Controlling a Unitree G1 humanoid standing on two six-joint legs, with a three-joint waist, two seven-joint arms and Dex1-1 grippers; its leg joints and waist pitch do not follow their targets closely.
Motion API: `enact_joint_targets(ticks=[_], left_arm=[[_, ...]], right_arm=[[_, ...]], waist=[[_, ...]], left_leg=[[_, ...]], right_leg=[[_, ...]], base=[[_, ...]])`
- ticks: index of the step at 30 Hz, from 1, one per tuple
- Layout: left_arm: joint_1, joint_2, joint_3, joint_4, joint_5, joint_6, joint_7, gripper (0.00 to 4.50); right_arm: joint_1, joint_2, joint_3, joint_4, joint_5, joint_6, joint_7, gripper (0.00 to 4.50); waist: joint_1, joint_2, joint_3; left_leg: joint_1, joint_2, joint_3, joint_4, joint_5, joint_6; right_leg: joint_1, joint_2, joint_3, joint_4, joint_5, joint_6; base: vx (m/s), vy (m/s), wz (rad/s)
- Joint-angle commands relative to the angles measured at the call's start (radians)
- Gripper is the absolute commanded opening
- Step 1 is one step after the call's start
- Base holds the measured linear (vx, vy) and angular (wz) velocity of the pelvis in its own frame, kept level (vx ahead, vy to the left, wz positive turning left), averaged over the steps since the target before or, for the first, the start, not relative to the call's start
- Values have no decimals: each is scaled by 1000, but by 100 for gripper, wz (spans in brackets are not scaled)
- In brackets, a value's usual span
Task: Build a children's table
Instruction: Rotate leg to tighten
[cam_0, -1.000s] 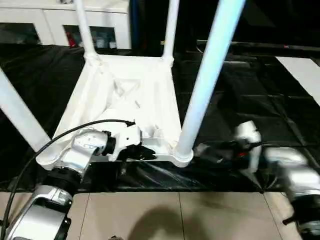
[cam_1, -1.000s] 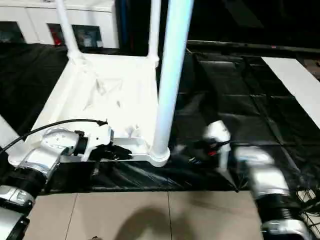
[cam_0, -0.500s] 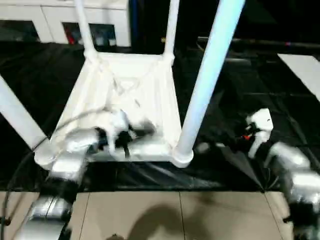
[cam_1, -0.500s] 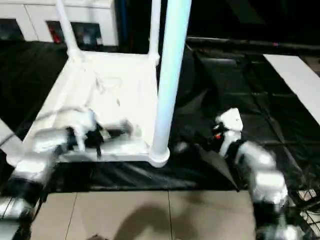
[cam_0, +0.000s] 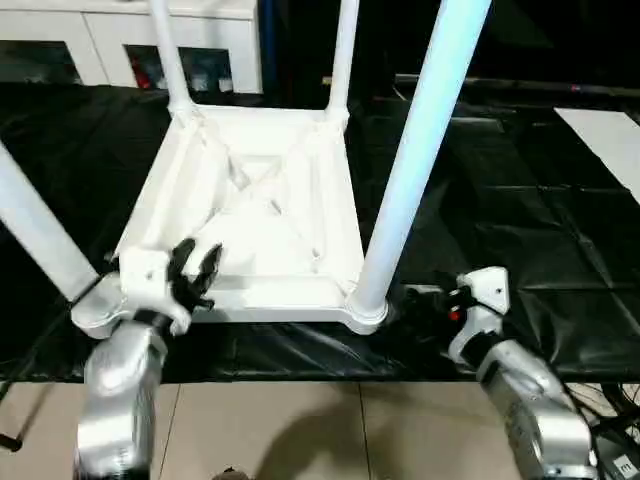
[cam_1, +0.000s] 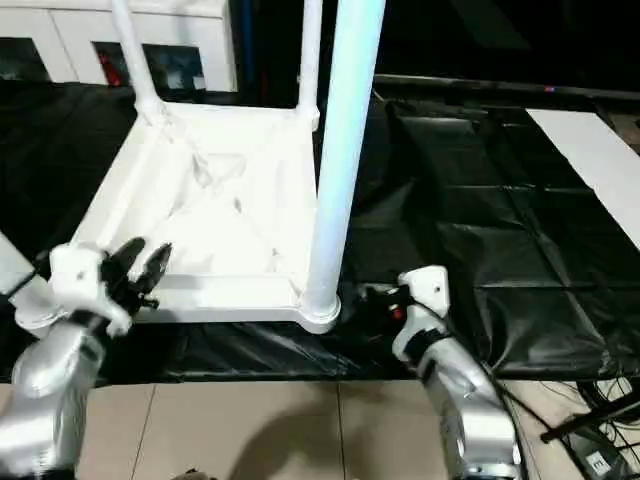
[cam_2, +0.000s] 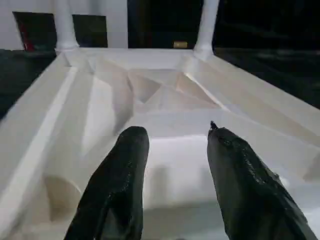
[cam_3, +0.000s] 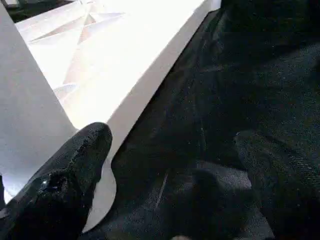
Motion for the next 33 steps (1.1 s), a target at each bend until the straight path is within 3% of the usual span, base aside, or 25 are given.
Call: enact_joint_targets(ticks=[1, 3, 5, 6, 7, 8, 9, 10, 11, 12, 13, 14, 15, 16, 17, 18, 19, 20, 21, 22, 23, 24, 25, 31, 33], left_arm=[[7, -11, -40, -34, 21, 13, 19, 214], [45, -26, -81, -84, 32, 62, 27, 214], [62, -42, -86, -115, 34, 101, 44, 214], [71, -45, -88, -126, 44, 114, 59, 214], [81, -50, -82, -133, 36, 124, 65, 214], [85, -53, -76, -135, 29, 130, 69, 214], [96, -45, -53, -146, 27, 134, 81, 234], [110, -40, -39, -163, 34, 134, 96, 245], [135, -32, -23, -186, 51, 118, 115, 245], [159, -20, -2, -206, 66, 99, 134, 253], [167, -13, 8, -212, 71, 90, 140, 253], [190, -15, 19, -226, 61, 90, 139, 264], [219, -13, 31, -252, 42, 104, 142, 287], [235, -16, 36, -270, 40, 104, 148, 291], [252, -17, 38, -288, 42, 99, 148, 293], [265, -18, 38, -304, 45, 102, 149, 298], [274, -21, 40, -318, 47, 113, 152, 310], [279, -25, 46, -333, 57, 113, 166, 310], [279, -29, 51, -342, 65, 119, 181, 333], [273, -31, 59, -346, 70, 129, 196, 333], [268, -30, 65, -345, 71, 135, 204, 335], [254, -27, 74, -343, 75, 138, 229, 336], [254, -27, 74, -343, 75, 138, 229, 352], [150, 8, 111, -272, 103, 136, 316, 406], [104, 23, 144, -222, 117, 147, 366, 416]], right_arm=[[5, -11, -1, -26, -20, 4, -11, 450], [22, -22, 16, -66, -23, 27, -4, 450], [40, -33, 38, -97, -24, 42, 4, 450], [50, -43, 48, -113, -25, 43, 12, 450], [56, -52, 53, -124, -20, 43, 24, 450], [58, -57, 57, -129, -17, 43, 31, 450], [56, -65, 69, -142, 8, 55, 68, 450], [58, -79, 80, -154, 27, 64, 105, 450], [52, -95, 87, -149, 42, 61, 146, 450], [42, -109, 97, -139, 55, 56, 186, 450], [35, -113, 102, -130, 58, 53, 199, 450], [32, -123, 107, -119, 61, 43, 224, 450], [28, -138, 122, -116, 61, 40, 257, 450], [28, -153, 133, -125, 73, 44, 293, 450], [29, -166, 148, -136, 92, 52, 336, 450], [31, -177, 160, -148, 107, 59, 363, 450], [29, -182, 172, -156, 127, 73, 391, 450], [22, -185, 185, -155, 135, 76, 412, 450], [13, -184, 193, -148, 137, 77, 421, 450], [-1, -176, 202, -134, 134, 75, 426, 450], [-10, -170, 208, -124, 131, 73, 425, 450], [-31, -160, 221, -97, 119, 61, 425, 450], [-31, -160, 221, -97, 119, 61, 425, 450], [-164, -89, 250, 65, 66, -9, 391, 450], [-210, -63, 260, 114, 69, -17, 391, 450]], waist=[[-7, 5, -47], [-12, 11, -47], [-21, 18, -58], [-25, 14, -74], [-33, 10, -83], [-33, 10, -83], [-38, 1, -80], [-44, 2, -65], [-50, -7, -53], [-60, -15, -25], [-79, 7, -10], [-95, 20, 1], [-71, 61, -1], [-23, 40, 7], [-11, 44, 5], [-19, -32, -17], [-8, -39, 3], [-4, -39, 4], [16, -28, -8], [19, -16, -10], [19, -13, -9], [19, 16, -14], [12, 1, -21], [8, 7, -27], [6, 2, -36]], left_leg=[[4, 30, -5, -67, -218, 24], [-1, 30, -5, -64, -181, 23], [-20, 20, -4, -38, 80, 84], [-27, 6, 2, -10, 279, 165], [-45, -11, 3, 2, 318, 229], [-45, -11, 3, 2, 318, 229], [-55, -17, 9, 2, 126, 270], [-49, -2, 5, -12, -121, 235], [-37, 6, 3, -19, -265, 189], [-6, 13, -14, -22, -496, 75], [19, 12, -34, -29, -622, 1], [36, 20, -47, -45, -716, -14], [-46, 77, -65, -157, -871, -23], [-89, 60, -19, -182, -940, -46], [-66, 65, -6, -196, -934, -34], [9, 45, -27, -96, -745, -44], [39, 5, -44, 57, -417, -27], [16, 10, -54, 54, -292, -9], [-13, 20, -52, -21, -216, -26], [-5, 26, -47, -49, -297, -47], [4, 32, -47, -56, -344, -54], [0, 36, -53, -74, -367, -61], [-5, 36, -51, -73, -345, -58], [-6, 30, -49, -78, -363, -68], [-10, 29, -48, -75, -300, -58]], right_leg=[[42, -40, 49, -80, -149, -131], [41, -36, 51, -78, -97, -129], [34, -21, 44, -50, 231, -183], [21, -10, 32, -33, 475, -232], [19, -7, 23, -30, 543, -262], [19, -7, 23, -30, 543, -262], [6, -18, 13, -67, 333, -278], [8, -30, 5, -101, -47, -243], [7, -30, -1, -114, -286, -197], [-11, -37, -20, -145, -696, -53], [-21, -26, -56, -193, -829, 56], [-18, -6, -101, -216, -796, 79], [117, -4, -93, -20, -483, 13], [125, 12, -81, 64, -184, -43], [104, 16, -51, 89, -190, -36], [55, -58, 37, -12, -538, 15], [-15, -171, 61, -173, -1002, 10], [13, -174, 67, -174, -1018, 3], [53, -115, 38, -139, -848, -14], [43, -73, 22, -114, -662, -39], [39, -68, 23, -110, -611, -49], [54, -62, 24, -95, -467, -81], [61, -56, 22, -94, -417, -84], [56, -59, 26, -94, -374, -91], [62, -55, 27, -82, -293, -97]], base=[[0, 0, 0], [0, 0, 0], [0, 0, 0], [0, 0, 0], [0, 0, 0], [0, 0, 0], [-87, 5, -3], [-87, 5, -3], [-114, 13, -7], [-111, 19, -17], [-111, 19, -17], [-122, 27, -20], [-158, 12, -17], [-158, 12, -17], [-114, -27, -2], [-20, -78, 3], [-20, -78, 3], [0, 0, 0], [0, 0, 0], [0, 0, 0], [0, 0, 0], [-63, 3, 4], [-63, 3, 4], [0, 0, 0], [0, 0, 0]])
